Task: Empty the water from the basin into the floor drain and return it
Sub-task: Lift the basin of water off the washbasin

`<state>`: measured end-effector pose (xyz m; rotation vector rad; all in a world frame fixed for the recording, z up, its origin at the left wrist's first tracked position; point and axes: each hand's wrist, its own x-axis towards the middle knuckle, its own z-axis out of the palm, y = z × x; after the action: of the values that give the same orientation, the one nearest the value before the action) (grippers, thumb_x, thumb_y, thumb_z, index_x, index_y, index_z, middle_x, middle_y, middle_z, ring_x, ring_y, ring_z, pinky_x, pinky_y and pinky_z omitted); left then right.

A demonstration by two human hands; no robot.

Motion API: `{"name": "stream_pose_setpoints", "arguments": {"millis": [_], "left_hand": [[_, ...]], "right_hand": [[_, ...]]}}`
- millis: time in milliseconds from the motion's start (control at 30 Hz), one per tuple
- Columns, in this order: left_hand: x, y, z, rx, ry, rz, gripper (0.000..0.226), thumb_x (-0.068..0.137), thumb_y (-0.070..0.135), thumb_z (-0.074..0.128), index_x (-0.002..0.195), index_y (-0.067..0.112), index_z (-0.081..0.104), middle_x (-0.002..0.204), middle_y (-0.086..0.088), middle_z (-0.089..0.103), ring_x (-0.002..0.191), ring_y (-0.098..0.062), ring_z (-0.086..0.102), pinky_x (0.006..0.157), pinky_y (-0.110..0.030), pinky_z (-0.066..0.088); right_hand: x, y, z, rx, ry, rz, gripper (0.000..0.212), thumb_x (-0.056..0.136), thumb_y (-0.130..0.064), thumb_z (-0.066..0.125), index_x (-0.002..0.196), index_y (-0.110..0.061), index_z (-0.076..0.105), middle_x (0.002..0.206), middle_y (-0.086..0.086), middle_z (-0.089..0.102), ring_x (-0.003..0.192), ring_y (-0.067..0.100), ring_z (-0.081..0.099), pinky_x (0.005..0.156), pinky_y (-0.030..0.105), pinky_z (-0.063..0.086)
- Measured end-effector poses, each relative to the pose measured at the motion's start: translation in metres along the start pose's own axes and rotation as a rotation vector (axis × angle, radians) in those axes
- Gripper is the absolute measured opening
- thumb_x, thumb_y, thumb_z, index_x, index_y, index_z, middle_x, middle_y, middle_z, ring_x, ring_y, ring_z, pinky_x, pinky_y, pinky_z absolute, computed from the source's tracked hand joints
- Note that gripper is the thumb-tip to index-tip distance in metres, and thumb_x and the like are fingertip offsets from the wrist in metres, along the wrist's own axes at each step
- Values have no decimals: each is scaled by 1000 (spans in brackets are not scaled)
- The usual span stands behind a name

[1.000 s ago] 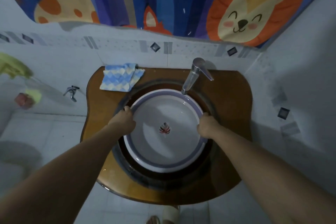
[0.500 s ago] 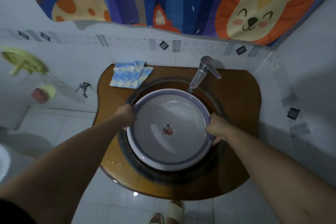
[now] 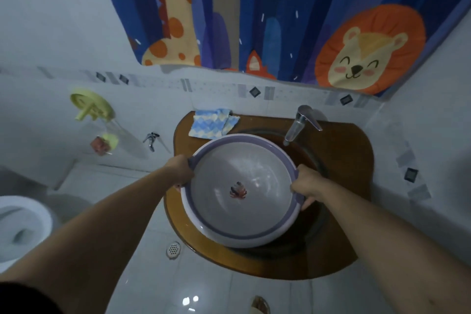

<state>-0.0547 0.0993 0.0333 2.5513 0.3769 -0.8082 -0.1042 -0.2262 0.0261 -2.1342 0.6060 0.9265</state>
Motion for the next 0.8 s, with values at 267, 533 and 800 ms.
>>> {"name": "stream_pose_setpoints", "arguments": {"millis": [267, 533, 800], "left_hand": [[-31, -78, -45, -119, 83, -16, 27, 89, 11, 62, 115, 3, 56, 108, -19, 64, 89, -36, 71, 71, -47, 63], [-44, -163, -90, -211, 138, 20, 22, 94, 9, 60, 111, -1, 51, 88, -14, 56, 79, -37, 68, 64, -45, 62], [-31, -272, -140, -250, 187, -8, 27, 94, 10, 60, 117, -1, 53, 88, -17, 61, 71, -33, 67, 60, -42, 61]], "right_hand": [[-41, -70, 37, -62, 52, -122, 41, 89, -4, 59, 124, -17, 44, 122, 13, 55, 100, 33, 64, 68, 48, 62], [-57, -130, 105, -82, 138, -176, 28, 89, -6, 56, 113, -16, 46, 114, 13, 53, 92, 33, 61, 64, 46, 62], [-56, -201, 195, -54, 116, -267, 23, 87, -7, 57, 107, -15, 49, 105, 13, 56, 89, 34, 63, 61, 47, 62]]}}
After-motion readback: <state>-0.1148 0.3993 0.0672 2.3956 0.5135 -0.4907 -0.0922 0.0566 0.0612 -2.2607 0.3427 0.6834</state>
